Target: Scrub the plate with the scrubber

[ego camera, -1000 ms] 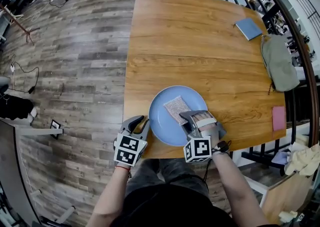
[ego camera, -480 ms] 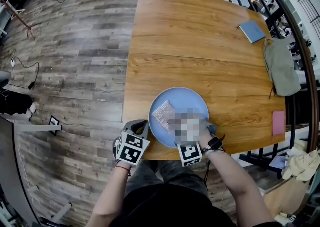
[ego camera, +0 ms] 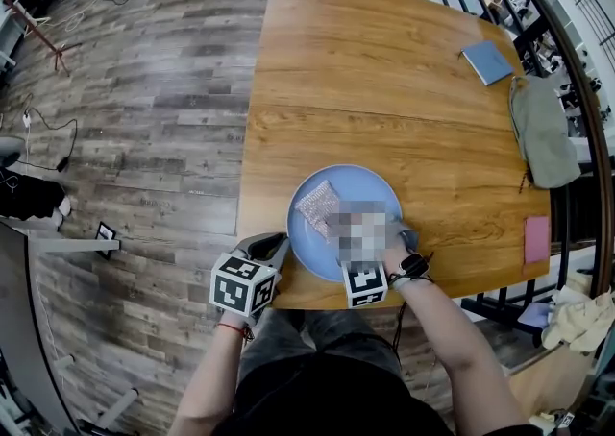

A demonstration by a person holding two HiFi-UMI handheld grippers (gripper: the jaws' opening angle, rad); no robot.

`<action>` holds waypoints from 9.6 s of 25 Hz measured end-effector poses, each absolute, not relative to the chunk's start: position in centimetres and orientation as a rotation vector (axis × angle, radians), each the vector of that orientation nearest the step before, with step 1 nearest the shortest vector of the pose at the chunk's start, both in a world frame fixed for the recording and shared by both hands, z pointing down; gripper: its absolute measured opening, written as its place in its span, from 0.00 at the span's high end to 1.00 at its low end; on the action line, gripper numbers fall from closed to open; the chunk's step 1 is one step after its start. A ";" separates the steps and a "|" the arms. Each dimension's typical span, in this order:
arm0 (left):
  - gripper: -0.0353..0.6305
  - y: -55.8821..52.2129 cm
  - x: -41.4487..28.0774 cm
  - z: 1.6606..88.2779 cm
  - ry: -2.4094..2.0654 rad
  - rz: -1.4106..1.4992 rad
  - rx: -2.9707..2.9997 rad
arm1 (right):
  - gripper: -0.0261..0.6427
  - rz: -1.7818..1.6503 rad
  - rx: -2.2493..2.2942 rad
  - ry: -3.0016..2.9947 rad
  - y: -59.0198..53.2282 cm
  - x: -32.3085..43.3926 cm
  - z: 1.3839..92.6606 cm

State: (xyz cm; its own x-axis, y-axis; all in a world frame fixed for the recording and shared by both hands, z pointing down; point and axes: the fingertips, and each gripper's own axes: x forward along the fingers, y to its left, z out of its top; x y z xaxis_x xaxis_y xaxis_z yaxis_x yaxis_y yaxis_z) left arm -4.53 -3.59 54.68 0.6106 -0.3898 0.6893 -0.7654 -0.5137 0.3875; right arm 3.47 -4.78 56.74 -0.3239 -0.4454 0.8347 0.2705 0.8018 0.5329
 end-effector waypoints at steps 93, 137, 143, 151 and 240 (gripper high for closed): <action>0.92 -7.2 -2.5 55.1 -1.177 0.442 1.803 | 0.82 0.234 0.096 -1.667 3.1 13.1 54.9; 0.92 -6.9 -2.4 55.0 -1.164 0.490 1.841 | 0.82 0.015 0.131 -1.730 -7.6 8.4 56.9; 0.92 -6.9 -2.6 54.9 -1.178 0.479 1.839 | 0.82 0.061 0.157 -1.694 -6.1 11.7 56.8; 0.92 -7.1 -2.7 54.9 -1.201 0.471 1.831 | 0.82 0.159 0.146 -1.667 -2.0 14.4 56.6; 0.86 -1.0 -1.0 54.7 -0.895 0.601 1.927 | 0.82 0.277 -0.105 -1.744 4.7 4.1 56.4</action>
